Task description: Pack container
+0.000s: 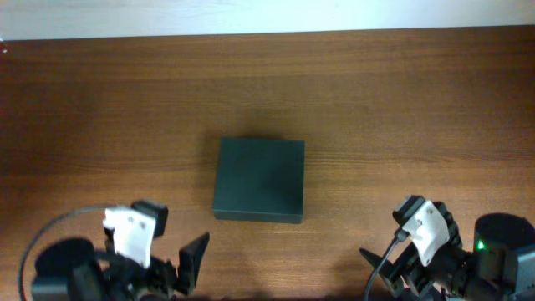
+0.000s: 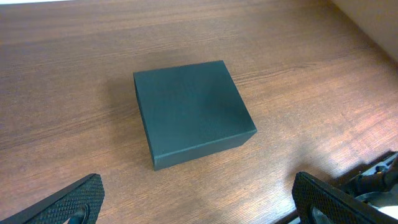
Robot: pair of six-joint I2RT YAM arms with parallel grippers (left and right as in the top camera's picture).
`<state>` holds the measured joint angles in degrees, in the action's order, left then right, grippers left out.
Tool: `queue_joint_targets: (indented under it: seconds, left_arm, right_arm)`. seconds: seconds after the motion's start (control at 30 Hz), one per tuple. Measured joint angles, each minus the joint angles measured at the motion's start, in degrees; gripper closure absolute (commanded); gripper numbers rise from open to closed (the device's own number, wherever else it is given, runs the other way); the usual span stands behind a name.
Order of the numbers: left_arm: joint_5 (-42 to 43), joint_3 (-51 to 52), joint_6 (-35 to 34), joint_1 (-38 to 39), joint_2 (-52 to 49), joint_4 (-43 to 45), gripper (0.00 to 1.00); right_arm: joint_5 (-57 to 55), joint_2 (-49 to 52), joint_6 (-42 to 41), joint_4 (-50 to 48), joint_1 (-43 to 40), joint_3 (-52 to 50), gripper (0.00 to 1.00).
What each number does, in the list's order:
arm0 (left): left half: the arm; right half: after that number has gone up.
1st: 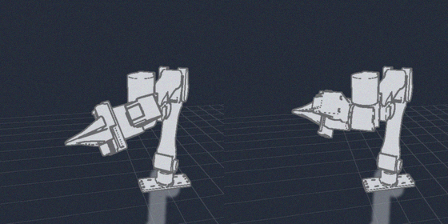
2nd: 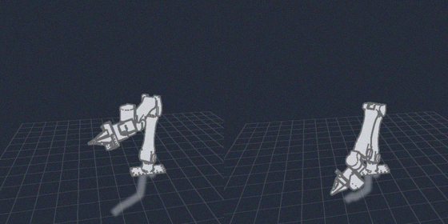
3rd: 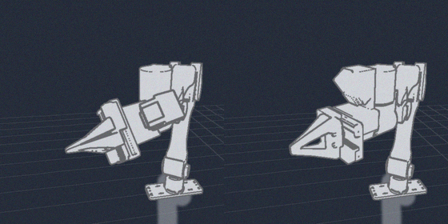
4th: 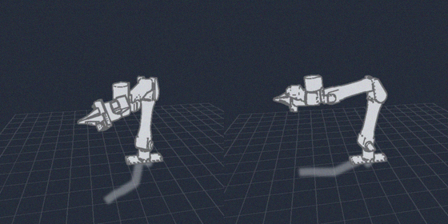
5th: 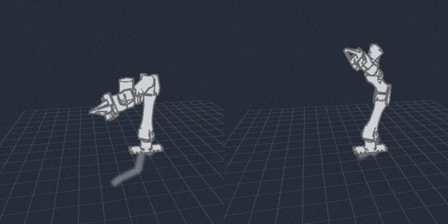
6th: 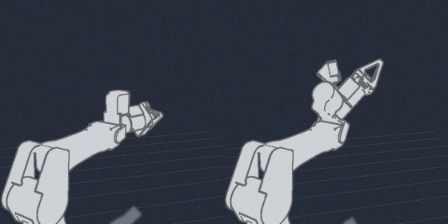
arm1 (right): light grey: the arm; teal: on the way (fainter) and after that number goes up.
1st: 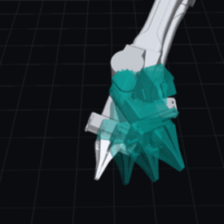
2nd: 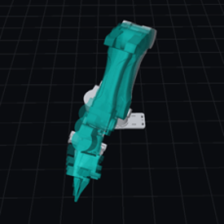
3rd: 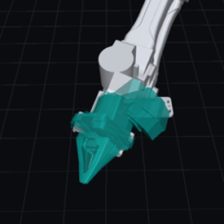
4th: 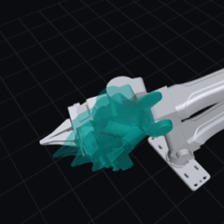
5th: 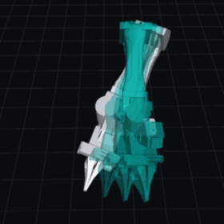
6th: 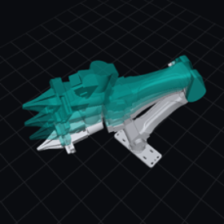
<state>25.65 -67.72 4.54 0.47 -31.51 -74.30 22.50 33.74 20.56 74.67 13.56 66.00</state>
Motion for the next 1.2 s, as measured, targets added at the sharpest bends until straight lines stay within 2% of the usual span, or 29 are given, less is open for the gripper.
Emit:
queue_joint_targets:
  seconds: [0.17,0.5,0.8,1.03,1.2]
  left_arm:
    - [-0.26,1.53,-0.07,0.0,4.52,0.13,0.01]
    - [-0.66,1.53,-0.26,0.0,4.68,-0.52,0.01]
    - [-1.51,1.53,-0.39,0.0,4.68,-5.33,0.01]
    - [-9.57,2.71,0.42,0.0,4.79,3.56,0.01]
    - [-17.66,9.11,0.66,0.0,7.85,10.84,0.01]
  right_arm:
    - [-0.02,-1.11,-0.87,-0.42,0.0,-0.35,0.01]
    - [0.0,-1.14,-1.03,-0.44,0.0,-0.35,0.01]
    - [-0.02,-1.11,-1.05,-0.44,0.0,-0.35,0.01]
    - [0.0,-1.11,-1.07,-0.55,0.0,-0.35,0.01]
    - [0.0,-1.14,-1.09,-0.61,0.0,-0.39,0.01]
